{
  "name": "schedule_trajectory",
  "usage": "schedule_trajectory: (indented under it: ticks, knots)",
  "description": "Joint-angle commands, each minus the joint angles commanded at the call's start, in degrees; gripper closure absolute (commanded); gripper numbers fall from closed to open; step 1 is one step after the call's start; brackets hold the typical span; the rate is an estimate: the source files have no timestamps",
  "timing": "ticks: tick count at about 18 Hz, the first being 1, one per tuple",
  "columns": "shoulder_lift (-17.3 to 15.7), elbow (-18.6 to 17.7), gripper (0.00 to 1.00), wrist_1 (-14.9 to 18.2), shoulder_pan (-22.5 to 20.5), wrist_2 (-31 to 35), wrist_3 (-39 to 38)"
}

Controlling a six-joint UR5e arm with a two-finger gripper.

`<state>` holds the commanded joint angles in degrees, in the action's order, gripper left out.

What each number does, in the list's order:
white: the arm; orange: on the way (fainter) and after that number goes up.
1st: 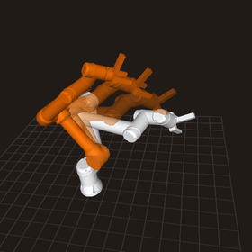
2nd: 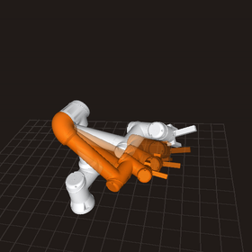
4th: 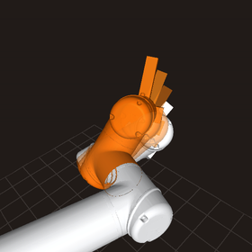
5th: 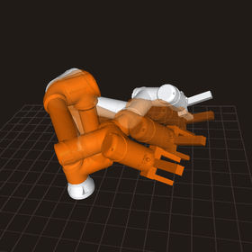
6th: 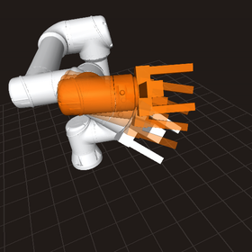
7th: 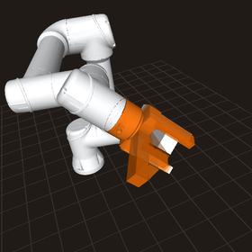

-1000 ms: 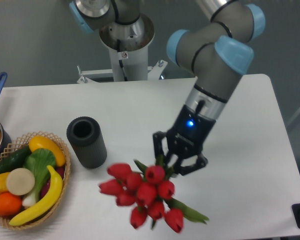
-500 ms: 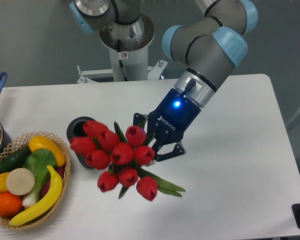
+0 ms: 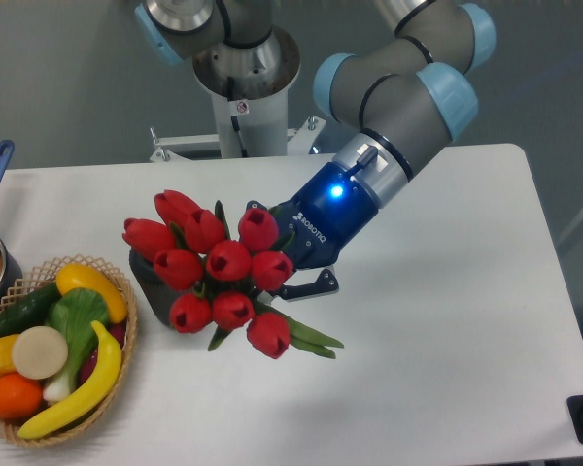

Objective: Insert the flowers into the vase
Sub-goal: 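Raise the tulips and swing the stems above the vase opening, then lower the tulip stems down into the grey vase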

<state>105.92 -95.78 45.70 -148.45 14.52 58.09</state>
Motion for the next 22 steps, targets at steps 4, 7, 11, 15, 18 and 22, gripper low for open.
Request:
schedule_trajectory:
  ticks: [4, 7, 11, 15, 18, 22]
  knots:
    - [-5.79, -10.19, 1.00, -2.99, -0.87, -8.36, 3.42]
    - [-8.79, -16.53, 1.00, -2.99, -1.58, -10.91, 9.03]
    - [-10.29, -20.32, 0.99, -2.99, -1.14, -12.23, 11.60]
    - [-10.73, -20.85, 0.97, -2.99, -0.70, -13.38, 12.83]
    - [-11.17, -23.66, 0.97, -2.99, -0.62, -13.46, 16.59]
    - [-11.17, -26.03, 0.96, -2.99, 0.17, -13.55, 19.59]
